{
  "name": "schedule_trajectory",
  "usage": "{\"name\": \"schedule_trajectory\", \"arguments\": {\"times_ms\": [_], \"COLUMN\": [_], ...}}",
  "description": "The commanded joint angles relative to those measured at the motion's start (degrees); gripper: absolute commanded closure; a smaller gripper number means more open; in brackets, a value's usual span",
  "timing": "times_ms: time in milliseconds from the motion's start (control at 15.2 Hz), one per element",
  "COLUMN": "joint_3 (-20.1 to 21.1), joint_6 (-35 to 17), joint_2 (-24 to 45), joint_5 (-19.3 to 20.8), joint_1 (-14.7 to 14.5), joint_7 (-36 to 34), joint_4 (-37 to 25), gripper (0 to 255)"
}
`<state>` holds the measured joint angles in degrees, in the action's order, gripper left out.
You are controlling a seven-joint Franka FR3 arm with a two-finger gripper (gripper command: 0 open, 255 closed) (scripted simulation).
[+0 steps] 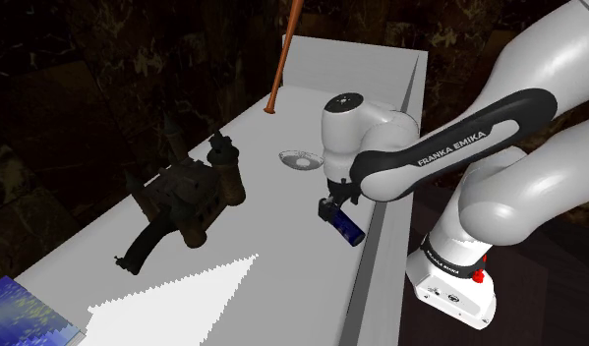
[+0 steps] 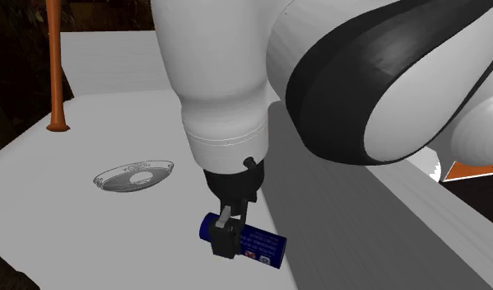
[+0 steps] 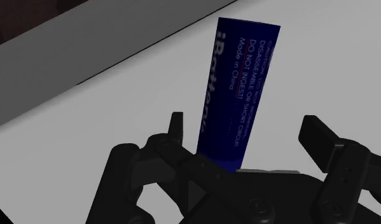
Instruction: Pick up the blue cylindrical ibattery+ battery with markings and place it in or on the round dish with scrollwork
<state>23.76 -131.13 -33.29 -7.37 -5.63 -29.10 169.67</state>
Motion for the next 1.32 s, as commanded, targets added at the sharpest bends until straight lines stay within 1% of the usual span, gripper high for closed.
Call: {"name": "schedule_trajectory", "arguments": {"times_ms": [0, 264, 330, 858, 924, 1254], "joint_3": [0.57, 1.47, 1.9, 2.95, 3.16, 2.96], "joint_6": [-2.8, -7.86, -9.94, -9.89, -9.66, -8.59], "joint_2": [1.96, 5.66, 7.27, 7.1, 6.88, 5.02], "joint_5": [0.3, 0.99, 1.41, 0.61, 0.34, -0.42], "joint_1": [0.57, 1.67, 2.25, 3.07, 2.7, 1.69], "joint_7": [-0.43, -1.08, -1.42, -0.87, -1.18, -1.11], "joint_4": [0.77, 2.15, 2.62, 2.6, 2.63, 3.47], "gripper": [0, 0, 0, 0, 255, 255]}}
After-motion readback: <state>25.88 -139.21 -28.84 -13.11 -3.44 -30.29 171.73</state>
